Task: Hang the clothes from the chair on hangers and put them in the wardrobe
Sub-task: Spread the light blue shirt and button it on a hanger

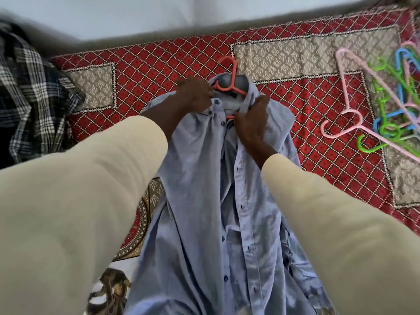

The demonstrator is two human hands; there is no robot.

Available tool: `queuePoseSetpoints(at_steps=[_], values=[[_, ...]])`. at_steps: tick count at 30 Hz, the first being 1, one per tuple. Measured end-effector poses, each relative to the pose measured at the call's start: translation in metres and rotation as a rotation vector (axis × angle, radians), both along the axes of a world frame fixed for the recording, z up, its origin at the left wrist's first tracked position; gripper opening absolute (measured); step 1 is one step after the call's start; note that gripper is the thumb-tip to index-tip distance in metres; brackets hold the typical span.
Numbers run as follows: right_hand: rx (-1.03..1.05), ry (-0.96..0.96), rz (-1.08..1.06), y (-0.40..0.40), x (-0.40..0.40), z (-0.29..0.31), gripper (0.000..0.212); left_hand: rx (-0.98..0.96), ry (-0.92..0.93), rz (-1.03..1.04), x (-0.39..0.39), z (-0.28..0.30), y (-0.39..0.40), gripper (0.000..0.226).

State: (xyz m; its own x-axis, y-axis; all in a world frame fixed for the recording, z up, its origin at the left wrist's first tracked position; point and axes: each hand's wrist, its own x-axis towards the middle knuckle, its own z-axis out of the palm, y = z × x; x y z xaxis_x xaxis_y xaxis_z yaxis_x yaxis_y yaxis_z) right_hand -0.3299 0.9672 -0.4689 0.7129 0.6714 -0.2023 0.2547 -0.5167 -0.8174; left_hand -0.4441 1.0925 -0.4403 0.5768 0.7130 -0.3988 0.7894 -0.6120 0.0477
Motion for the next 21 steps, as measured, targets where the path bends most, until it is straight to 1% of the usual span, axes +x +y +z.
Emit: queuePoseSetpoints(at_steps=[1,2,3,4,5,7,9,11,12,14,18,19,20,21], values=[[-0.012,0.029,-0.083,0.0,-0.004,-0.002,0.033,-0.032,-0.023,0.018,0.001,-0.003,0.001,0.038],[-0.076,0.015,-0.143,-0.001,-0.009,-0.005,0.036,-0.073,-0.062,0.056,0.002,-0.007,0.002,0.038],[-0.174,-0.015,-0.174,-0.002,-0.012,-0.008,0.037,-0.123,-0.104,0.083,0.002,-0.009,0.003,0.038],[-0.236,-0.024,-0.181,-0.004,-0.016,-0.01,0.033,-0.173,-0.149,0.094,0.001,-0.01,0.003,0.039],[-0.23,0.001,-0.185,-0.005,-0.019,-0.013,0.024,-0.22,-0.193,0.097,0.0,-0.011,0.002,0.04],[-0.106,0.107,-0.208,-0.006,-0.026,-0.013,0.005,-0.284,-0.268,0.117,-0.003,-0.015,0.004,0.039],[-0.01,0.126,-0.206,-0.004,-0.028,-0.016,0.011,-0.287,-0.348,0.164,-0.004,-0.019,0.003,0.033],[0.032,0.126,-0.2,-0.001,-0.028,-0.019,0.016,-0.284,-0.405,0.216,-0.002,-0.023,-0.001,0.03],[0.036,0.137,-0.206,0.001,-0.028,-0.021,0.016,-0.287,-0.432,0.251,-0.001,-0.025,-0.002,0.028],[0.052,0.186,-0.24,0.005,-0.027,-0.025,0.008,-0.347,-0.492,0.344,0.003,-0.028,-0.006,0.027],[0.096,0.329,-0.293,0.011,-0.021,-0.03,0.008,-0.542,-0.624,0.522,0.012,-0.036,-0.01,0.045],[0.097,0.363,-0.284,0.012,-0.019,-0.031,0.004,-0.57,-0.628,0.553,0.015,-0.034,-0.011,0.044],[0.092,0.407,-0.271,0.012,-0.018,-0.032,0.001,-0.603,-0.626,0.577,0.017,-0.036,-0.012,0.038],[0.09,0.456,-0.262,0.011,-0.016,-0.033,0.003,-0.615,-0.611,0.601,0.018,-0.035,-0.013,0.027]])
